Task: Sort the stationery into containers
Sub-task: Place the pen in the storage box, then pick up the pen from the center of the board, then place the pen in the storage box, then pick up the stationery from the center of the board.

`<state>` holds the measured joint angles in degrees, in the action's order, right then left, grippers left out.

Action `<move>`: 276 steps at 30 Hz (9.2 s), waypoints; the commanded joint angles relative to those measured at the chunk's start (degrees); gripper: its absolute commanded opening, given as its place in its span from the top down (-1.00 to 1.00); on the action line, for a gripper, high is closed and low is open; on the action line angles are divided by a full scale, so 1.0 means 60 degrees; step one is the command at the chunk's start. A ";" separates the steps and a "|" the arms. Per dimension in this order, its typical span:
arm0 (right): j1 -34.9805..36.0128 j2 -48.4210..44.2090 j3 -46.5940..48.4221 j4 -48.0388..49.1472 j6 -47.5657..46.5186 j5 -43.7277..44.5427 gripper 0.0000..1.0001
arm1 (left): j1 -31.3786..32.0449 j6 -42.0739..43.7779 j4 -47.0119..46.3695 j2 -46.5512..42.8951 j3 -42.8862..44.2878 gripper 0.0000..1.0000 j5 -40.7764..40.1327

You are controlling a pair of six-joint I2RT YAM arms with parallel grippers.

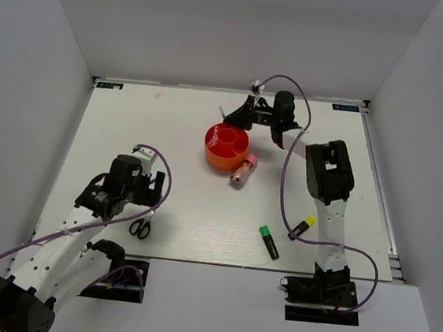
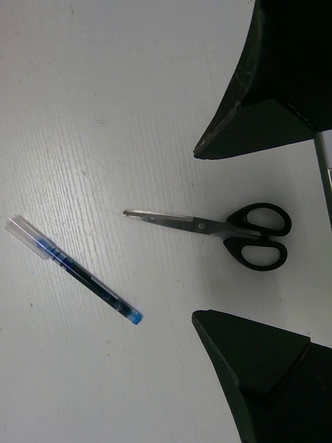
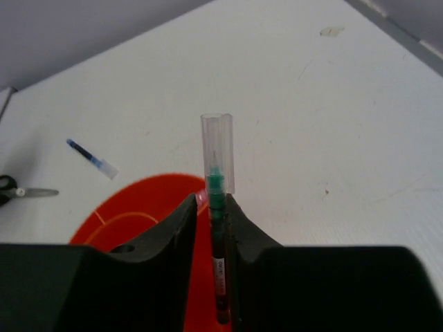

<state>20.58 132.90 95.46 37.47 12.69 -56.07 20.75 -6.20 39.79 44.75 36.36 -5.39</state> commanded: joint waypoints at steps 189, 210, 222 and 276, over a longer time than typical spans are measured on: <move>-0.4206 -1.0446 -0.7575 -1.0816 -0.5557 -0.1362 0.10 | 0.1053 -0.2308 -1.2112 1.1292 0.6273 -0.16 0.3476; -0.4792 -0.9818 -0.7004 -1.1841 -0.5923 0.0761 0.79 | 0.1551 -0.1253 -0.3079 0.4777 0.4665 0.14 0.2556; -0.4763 -0.9244 -0.6462 -1.2676 -0.6435 0.1523 -0.81 | 0.1170 -0.1209 0.0870 0.2722 0.1998 -0.45 0.0473; -0.2815 -0.8235 -0.8585 -1.5871 -2.4776 0.5009 -0.25 | 0.1082 -0.0403 0.0693 0.1608 0.0869 -0.30 0.1205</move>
<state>2.15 82.91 44.56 -61.78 -112.97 -27.27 27.46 -9.19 43.55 54.61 41.60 0.86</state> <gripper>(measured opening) 0.625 0.652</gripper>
